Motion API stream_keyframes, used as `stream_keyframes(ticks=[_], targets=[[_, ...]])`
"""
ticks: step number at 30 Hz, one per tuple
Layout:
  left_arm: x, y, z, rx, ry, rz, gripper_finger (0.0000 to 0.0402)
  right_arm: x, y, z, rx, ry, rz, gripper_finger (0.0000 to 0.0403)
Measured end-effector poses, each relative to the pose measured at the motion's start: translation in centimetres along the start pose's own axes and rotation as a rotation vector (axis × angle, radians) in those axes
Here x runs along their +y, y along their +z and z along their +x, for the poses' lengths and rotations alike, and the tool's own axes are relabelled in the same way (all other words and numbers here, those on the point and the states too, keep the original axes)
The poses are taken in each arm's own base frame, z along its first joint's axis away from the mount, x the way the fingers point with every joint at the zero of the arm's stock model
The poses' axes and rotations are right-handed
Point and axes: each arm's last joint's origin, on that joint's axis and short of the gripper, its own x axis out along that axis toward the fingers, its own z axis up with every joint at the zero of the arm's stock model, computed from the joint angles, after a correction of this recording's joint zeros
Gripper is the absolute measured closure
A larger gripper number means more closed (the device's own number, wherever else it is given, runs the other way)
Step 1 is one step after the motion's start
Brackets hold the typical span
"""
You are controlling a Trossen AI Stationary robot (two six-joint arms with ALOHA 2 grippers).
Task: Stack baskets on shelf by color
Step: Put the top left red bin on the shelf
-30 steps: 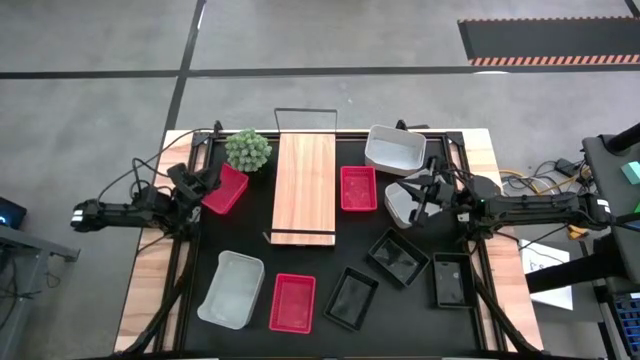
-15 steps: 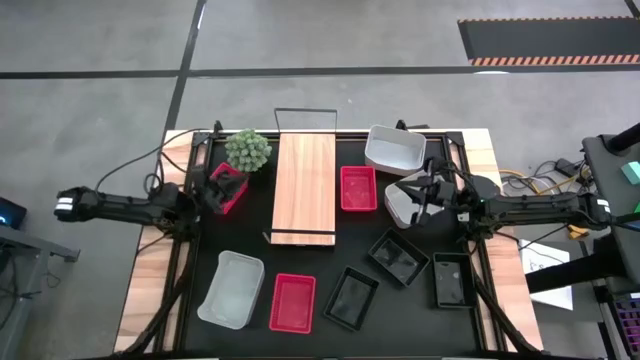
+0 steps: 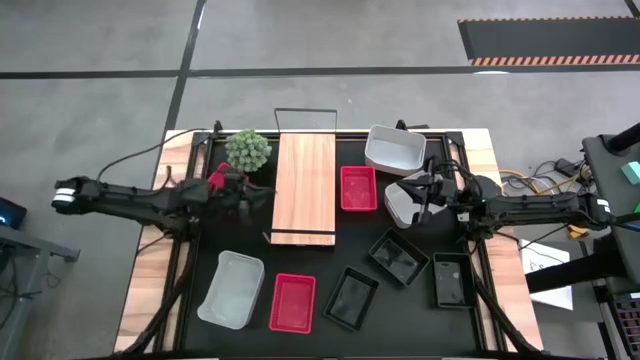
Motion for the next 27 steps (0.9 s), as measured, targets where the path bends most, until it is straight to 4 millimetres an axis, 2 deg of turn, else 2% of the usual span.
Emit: stream_keyframes(ticks=[3, 10, 14, 20, 24, 27], targets=[[-0.1, 0.2, 0.2, 0.202, 0.208, 0.02, 0.0402, 0.0, 0.0, 0.0, 0.003, 0.0, 0.024, 0.0394], [-0.8, 2.0, -1.1, 0.627, 0.68, 0.044, 0.0402, 0.1, -0.4, 0.1, 0.029, 0.006, 0.056, 0.0394], [-0.1, 1.4, -1.0, 0.803, 0.916, 0.086, 0.0402, 0.2, -0.6, 0.3, 0.046, 0.01, 0.057, 0.0394], [1.2, 0.1, 0.8, 0.94, 1.001, 0.091, 0.0402, 0.3, -1.0, 0.4, 0.069, 0.015, 0.055, 0.0394], [2.1, 0.3, 1.4, 1.003, 0.998, 0.084, 0.0398, 0.3, -1.1, 0.5, 0.077, 0.017, 0.052, 0.0394], [2.9, 0.9, 1.6, 1.012, 0.982, 0.061, 0.0378, 0.3, -1.1, 0.5, 0.076, 0.017, 0.049, 0.0394]])
